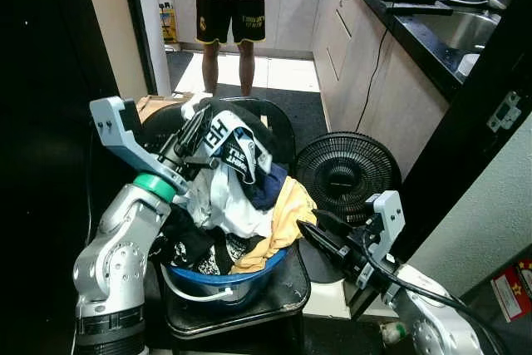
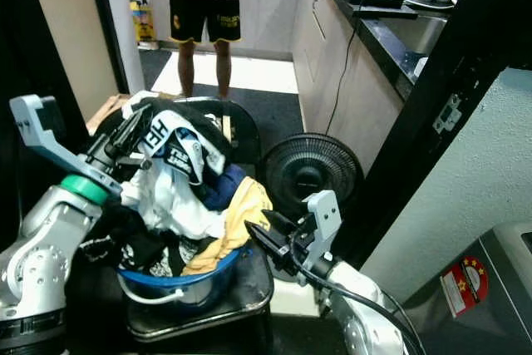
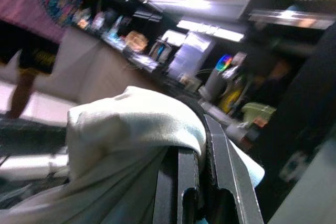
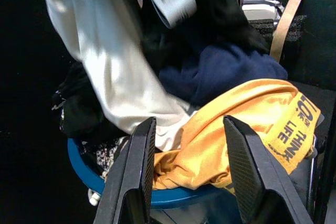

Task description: Clothes washing

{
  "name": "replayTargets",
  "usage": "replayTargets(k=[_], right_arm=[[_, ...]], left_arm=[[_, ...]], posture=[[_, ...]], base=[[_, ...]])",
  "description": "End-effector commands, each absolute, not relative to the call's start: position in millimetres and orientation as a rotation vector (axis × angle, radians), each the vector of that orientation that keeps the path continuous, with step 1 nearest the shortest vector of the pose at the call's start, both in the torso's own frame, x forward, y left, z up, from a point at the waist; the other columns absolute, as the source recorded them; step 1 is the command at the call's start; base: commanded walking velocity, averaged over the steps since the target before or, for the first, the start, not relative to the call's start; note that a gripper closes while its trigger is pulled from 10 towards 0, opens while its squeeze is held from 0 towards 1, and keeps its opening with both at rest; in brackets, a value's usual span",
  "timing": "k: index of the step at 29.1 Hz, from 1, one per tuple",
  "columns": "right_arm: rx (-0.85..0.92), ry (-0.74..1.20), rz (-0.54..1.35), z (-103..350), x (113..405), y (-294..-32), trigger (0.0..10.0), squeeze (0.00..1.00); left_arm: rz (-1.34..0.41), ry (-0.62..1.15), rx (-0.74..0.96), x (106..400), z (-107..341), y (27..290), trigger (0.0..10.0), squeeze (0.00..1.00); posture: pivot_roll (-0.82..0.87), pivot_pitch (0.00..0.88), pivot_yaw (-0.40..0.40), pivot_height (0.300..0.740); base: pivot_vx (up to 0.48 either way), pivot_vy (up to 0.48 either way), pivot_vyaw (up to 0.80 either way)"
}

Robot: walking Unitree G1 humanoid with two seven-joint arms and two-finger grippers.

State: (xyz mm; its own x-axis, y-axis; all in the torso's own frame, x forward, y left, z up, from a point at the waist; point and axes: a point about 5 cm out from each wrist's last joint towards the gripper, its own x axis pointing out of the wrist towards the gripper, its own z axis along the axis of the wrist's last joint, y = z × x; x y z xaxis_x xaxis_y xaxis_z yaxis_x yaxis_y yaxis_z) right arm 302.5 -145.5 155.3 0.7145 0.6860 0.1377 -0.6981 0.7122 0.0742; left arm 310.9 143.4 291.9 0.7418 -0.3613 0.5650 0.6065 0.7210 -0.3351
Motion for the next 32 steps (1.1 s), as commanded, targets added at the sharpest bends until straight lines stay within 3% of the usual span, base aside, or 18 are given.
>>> replayTargets(k=[1,9,17,18,20,21,22,23,27,32], right_arm=[[0.117,-0.096,0.755,153,303,-148,10.0,0.00],[0.117,-0.097,0.756,153,304,-148,10.0,0.00],[0.118,-0.095,0.757,152,303,-148,10.0,0.00],[0.117,-0.094,0.758,152,303,-148,10.0,0.00],[0.117,-0.094,0.758,152,303,-148,10.0,0.00],[0.115,-0.093,0.759,151,302,-147,10.0,0.00],[0.115,-0.093,0.759,151,302,-147,10.0,0.00],[0.114,-0.092,0.759,150,302,-147,10.0,0.00],[0.115,-0.091,0.759,150,301,-147,10.0,0.00],[0.115,-0.090,0.759,149,300,-147,10.0,0.00]], left_arm=[[-0.640,-0.641,-0.541,297,320,140,0.0,0.00],[-0.718,-0.825,-0.665,285,361,150,0.0,0.00],[-0.757,-0.763,-0.580,285,352,144,0.0,0.00],[-0.768,-0.679,-0.475,288,338,135,0.7,0.00],[-0.768,-0.679,-0.475,288,338,135,0.7,0.00],[-0.770,-0.581,-0.346,292,320,125,10.0,0.00],[-0.770,-0.581,-0.346,292,320,125,10.0,0.00],[-0.797,-0.475,-0.237,292,298,116,10.0,1.00],[-0.855,-0.348,-0.112,287,270,104,10.0,1.00],[-0.877,-0.309,-0.081,285,262,102,10.0,1.00]], posture=[[-0.03,0.100,-0.015,0.740],[-0.02,0.098,-0.015,0.740],[-0.02,0.100,-0.014,0.740],[-0.02,0.100,-0.013,0.740],[-0.02,0.100,-0.013,0.740],[-0.02,0.100,-0.010,0.740],[-0.02,0.100,-0.010,0.740],[-0.03,0.098,-0.008,0.740],[-0.03,0.097,-0.006,0.740],[-0.03,0.096,-0.007,0.740]], base=[[0.000,0.000,0.00],[0.000,0.000,0.00],[0.000,0.000,0.00],[0.000,0.000,0.00],[0.000,0.000,0.00],[0.000,0.000,0.00],[0.000,0.000,0.00],[0.000,0.000,0.00],[0.000,0.000,0.00],[0.000,0.000,0.00]])
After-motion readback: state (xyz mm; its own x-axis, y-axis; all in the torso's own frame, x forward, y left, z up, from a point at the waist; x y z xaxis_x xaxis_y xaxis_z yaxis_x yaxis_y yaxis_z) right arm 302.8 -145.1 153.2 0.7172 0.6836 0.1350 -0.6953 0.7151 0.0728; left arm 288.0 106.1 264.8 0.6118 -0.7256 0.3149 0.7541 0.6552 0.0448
